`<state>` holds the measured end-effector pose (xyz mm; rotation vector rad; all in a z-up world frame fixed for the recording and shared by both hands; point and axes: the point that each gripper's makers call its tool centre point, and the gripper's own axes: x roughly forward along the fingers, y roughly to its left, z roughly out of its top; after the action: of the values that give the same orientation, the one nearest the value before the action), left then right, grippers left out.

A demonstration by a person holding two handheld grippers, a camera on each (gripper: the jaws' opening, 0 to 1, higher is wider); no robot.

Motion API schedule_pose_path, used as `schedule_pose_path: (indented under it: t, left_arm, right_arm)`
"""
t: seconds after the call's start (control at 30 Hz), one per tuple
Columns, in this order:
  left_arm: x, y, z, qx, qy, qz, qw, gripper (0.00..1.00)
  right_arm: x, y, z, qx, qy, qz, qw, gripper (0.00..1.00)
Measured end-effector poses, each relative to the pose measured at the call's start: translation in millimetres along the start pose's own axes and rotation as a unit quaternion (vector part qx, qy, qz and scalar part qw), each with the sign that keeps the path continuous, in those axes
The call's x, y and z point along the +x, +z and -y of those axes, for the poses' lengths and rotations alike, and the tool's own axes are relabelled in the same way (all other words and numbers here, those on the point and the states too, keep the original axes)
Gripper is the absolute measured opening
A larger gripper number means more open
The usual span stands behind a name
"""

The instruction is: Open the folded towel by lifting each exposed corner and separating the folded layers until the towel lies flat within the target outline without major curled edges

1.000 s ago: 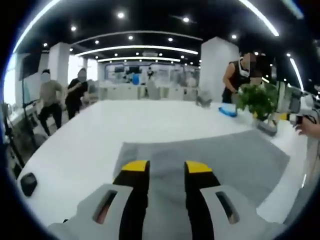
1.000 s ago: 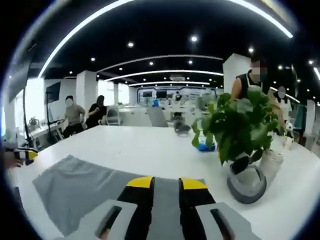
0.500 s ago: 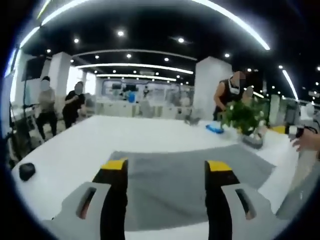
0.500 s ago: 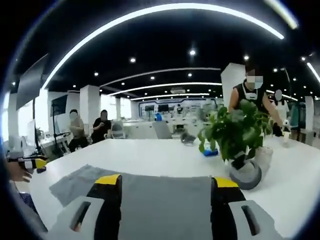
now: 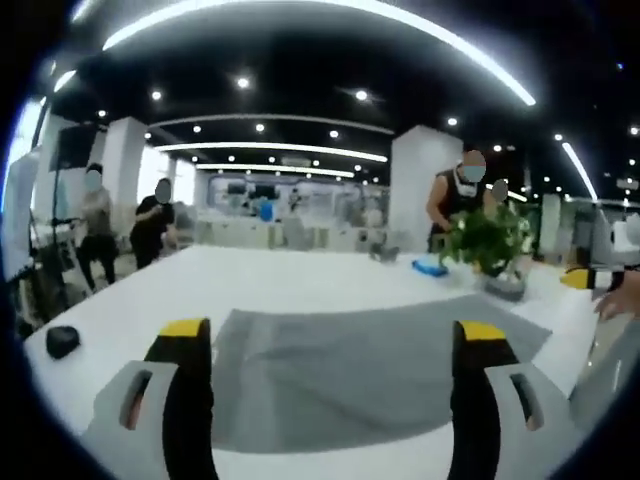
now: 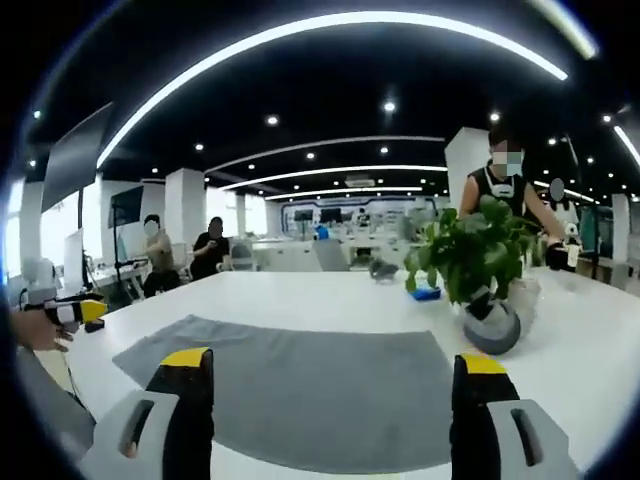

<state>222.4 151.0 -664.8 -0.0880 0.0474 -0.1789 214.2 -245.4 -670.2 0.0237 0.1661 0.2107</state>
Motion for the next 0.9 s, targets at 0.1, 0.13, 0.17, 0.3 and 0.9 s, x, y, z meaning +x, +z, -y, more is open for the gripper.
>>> schedule_pose_path:
  t: [0.1, 0.13, 0.17, 0.3, 0.9]
  left_arm:
    - [4.4, -8.7, -0.6, 0.006, -0.003, -0.017, 0.9998, 0.99]
    - [5.0, -10.4, -0.5, 0.010, -0.004, -0.019, 0.9998, 0.99]
    - [6.0, -15.7, 1.2, 0.009, -0.007, -0.032, 0.9994, 0.99]
    - [3.6, -17.0, 3.2, 0.008, -0.008, -0.037, 0.9992, 0.99]
    - [2.0, -21.8, 3.8, -0.010, -0.010, -0.047, 0.9988, 0.96]
  right_arm:
    - [-1.0, -3.8, -0.6, -0.008, -0.002, -0.002, 1.0000, 1.00]
    - [-0.5, -5.2, -0.5, -0.010, -0.004, -0.008, 0.9999, 1.00]
    - [-0.9, -5.3, -0.3, -0.023, -0.005, -0.011, 0.9997, 1.00]
    - [-2.0, -11.4, -1.2, -0.044, -0.009, -0.026, 0.9986, 1.00]
    - [-0.2, -25.8, -2.5, -0.079, -0.009, -0.061, 0.9950, 0.98]
